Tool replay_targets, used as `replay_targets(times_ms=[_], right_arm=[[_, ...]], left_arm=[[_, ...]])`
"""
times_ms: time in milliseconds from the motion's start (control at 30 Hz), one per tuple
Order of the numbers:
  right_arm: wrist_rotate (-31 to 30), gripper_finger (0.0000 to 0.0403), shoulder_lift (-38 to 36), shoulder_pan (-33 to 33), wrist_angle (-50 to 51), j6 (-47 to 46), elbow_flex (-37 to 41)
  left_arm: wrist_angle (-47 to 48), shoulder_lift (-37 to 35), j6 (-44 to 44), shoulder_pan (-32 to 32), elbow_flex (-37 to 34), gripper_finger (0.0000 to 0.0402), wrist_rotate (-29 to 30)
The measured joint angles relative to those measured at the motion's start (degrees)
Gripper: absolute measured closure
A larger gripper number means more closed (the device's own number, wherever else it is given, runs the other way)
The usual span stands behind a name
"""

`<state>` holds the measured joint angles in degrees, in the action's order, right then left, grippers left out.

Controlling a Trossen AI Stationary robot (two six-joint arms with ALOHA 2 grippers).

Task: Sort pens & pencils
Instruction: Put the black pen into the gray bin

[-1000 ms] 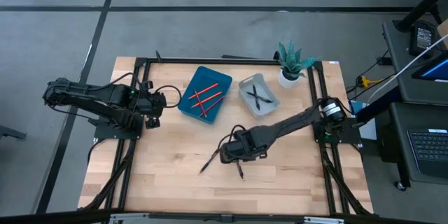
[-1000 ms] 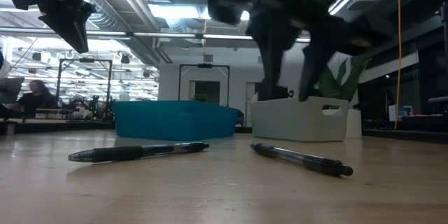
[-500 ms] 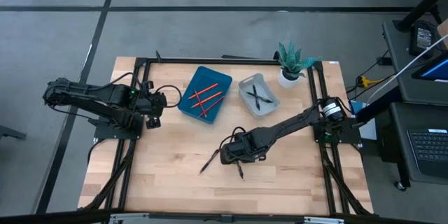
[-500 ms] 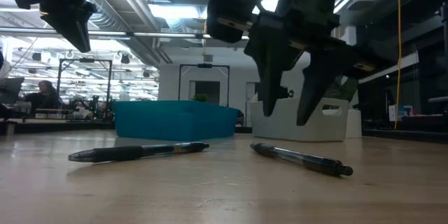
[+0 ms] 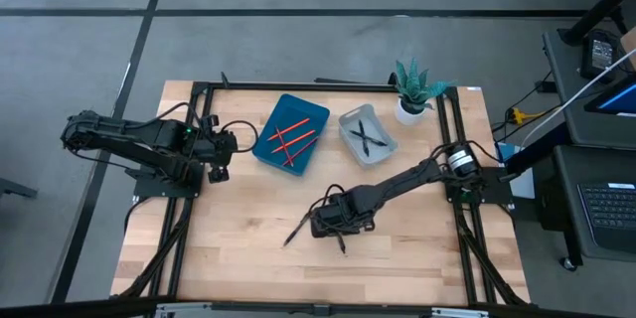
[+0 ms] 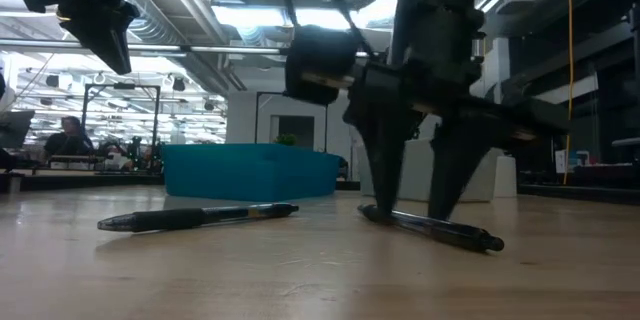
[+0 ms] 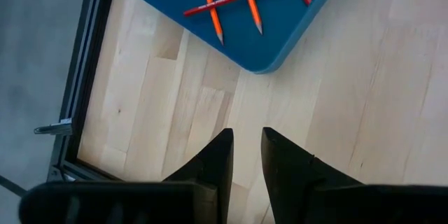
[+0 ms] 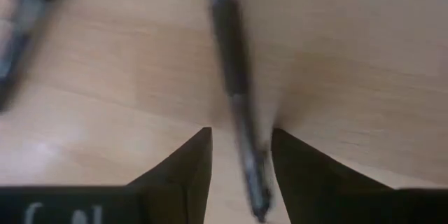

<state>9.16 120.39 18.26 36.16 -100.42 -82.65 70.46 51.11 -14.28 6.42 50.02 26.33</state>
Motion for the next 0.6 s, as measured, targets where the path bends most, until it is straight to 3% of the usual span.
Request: replay_targets(times_ms=[267,600], right_arm=[[2.58,0.0259,2.74,-0.11,-1.09,0.04,-0.28],[2.65,0.0350,2.80,-0.02,-0.04,0.38,-0.15]], left_arm=[[-0.02,-0.02,1.38,0.00,0.00,0.0333,0.00],[-0.66,0.00,1.46,0.00,0.00,0.0333,0.00]])
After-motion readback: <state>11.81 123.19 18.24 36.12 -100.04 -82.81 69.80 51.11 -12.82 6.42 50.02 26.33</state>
